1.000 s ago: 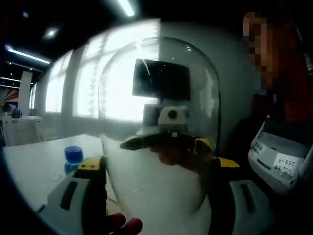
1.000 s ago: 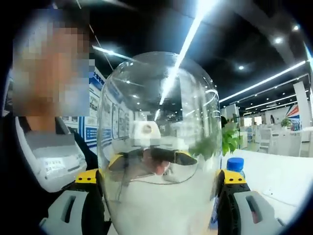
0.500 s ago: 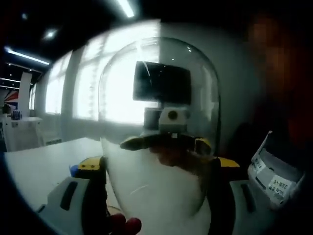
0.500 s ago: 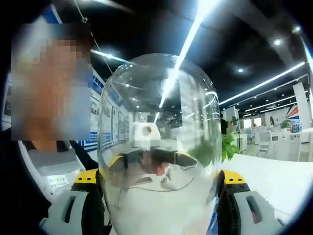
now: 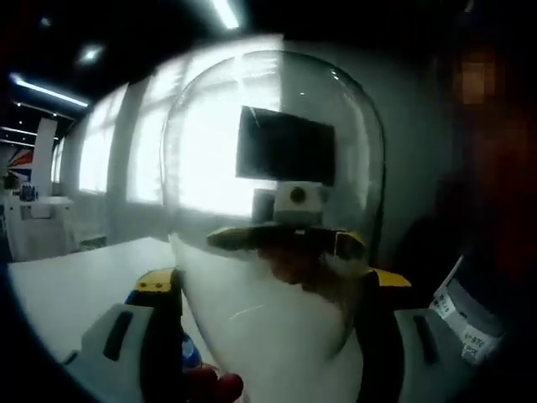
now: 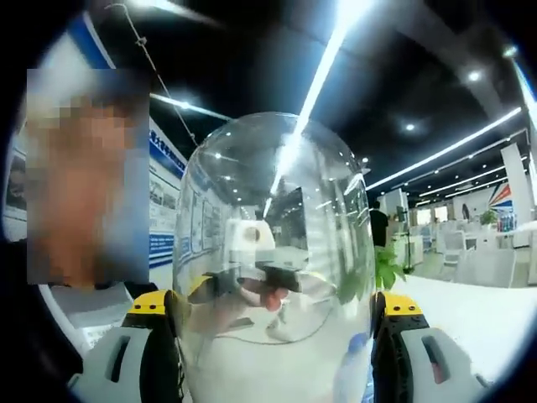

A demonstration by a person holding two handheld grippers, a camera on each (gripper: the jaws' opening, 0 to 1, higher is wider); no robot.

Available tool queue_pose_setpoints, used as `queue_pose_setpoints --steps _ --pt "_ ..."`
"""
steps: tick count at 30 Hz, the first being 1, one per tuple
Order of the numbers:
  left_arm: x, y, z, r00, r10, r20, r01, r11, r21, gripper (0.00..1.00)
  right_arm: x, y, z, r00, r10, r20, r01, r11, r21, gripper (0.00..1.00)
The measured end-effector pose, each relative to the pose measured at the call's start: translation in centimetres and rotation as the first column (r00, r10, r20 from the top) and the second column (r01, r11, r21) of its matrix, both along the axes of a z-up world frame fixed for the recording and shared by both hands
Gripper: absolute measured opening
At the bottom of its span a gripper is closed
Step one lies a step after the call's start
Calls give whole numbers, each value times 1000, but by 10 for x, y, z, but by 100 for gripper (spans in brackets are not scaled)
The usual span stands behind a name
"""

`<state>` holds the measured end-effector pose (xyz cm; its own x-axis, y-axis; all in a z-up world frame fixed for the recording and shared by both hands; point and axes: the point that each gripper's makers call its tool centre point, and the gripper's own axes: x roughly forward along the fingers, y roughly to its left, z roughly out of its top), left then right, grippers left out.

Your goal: Open the cover put in the Mizone put the cover back on

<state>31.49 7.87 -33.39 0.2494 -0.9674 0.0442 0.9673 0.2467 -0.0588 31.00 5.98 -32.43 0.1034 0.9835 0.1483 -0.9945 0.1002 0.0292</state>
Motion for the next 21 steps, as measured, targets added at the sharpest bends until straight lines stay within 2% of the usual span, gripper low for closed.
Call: queue_pose_setpoints --steps 5,12,17,21 --pt "4 3 14 1000 12 16 -11 1000 -10 74 5 4 12 1000 10 8 -10 1000 23 90" --pt "14 11 35 998 20 62 -19 1000 -22 74 14 13 25 999 24 29 -24 1000 8 90" --pt "25 17 43 993 18 119 -19 1000 8 74 24 20 32 996 24 87 -22 1000 -16 90" --pt "37 22 46 991 21 129 -21 1000 -4 74 36 22 37 995 25 99 -25 1000 -5 90"
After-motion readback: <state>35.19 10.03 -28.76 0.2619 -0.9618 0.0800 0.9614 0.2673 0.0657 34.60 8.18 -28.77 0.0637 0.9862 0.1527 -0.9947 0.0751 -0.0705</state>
